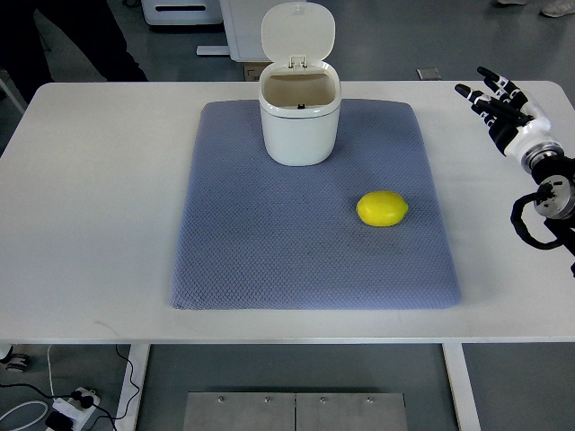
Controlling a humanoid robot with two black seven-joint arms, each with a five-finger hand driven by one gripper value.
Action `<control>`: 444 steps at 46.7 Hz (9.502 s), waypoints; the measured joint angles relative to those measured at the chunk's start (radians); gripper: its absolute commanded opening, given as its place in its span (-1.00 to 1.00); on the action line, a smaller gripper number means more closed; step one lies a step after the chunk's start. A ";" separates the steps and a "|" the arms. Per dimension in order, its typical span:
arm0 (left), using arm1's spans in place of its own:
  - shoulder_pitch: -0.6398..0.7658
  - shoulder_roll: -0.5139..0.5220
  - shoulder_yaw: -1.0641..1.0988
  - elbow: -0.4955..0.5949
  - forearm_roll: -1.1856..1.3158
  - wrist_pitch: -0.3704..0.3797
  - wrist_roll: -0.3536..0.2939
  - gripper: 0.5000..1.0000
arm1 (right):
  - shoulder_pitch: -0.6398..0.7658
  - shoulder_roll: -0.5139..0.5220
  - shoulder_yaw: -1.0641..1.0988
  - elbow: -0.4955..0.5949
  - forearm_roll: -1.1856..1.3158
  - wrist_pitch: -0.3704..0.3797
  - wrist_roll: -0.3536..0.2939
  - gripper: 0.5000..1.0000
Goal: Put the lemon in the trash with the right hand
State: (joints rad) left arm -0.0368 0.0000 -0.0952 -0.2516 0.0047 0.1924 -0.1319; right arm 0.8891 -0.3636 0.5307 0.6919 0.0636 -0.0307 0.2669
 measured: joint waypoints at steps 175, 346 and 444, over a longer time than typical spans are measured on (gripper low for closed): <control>0.002 0.000 -0.004 0.003 -0.011 0.003 0.000 1.00 | 0.010 -0.320 -0.565 0.670 -0.590 -0.314 0.283 0.97; 0.002 0.000 -0.005 0.003 -0.011 0.002 0.000 1.00 | 0.561 0.096 -0.746 0.225 -0.315 -0.093 0.111 -0.83; 0.002 0.000 -0.004 0.003 -0.011 0.002 0.000 1.00 | 0.559 0.222 -0.825 0.012 -0.321 0.001 0.051 1.00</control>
State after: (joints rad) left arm -0.0352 0.0000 -0.0997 -0.2485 -0.0060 0.1948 -0.1322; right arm 1.4481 -0.1413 -0.2942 0.7037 -0.2577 -0.0295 0.3177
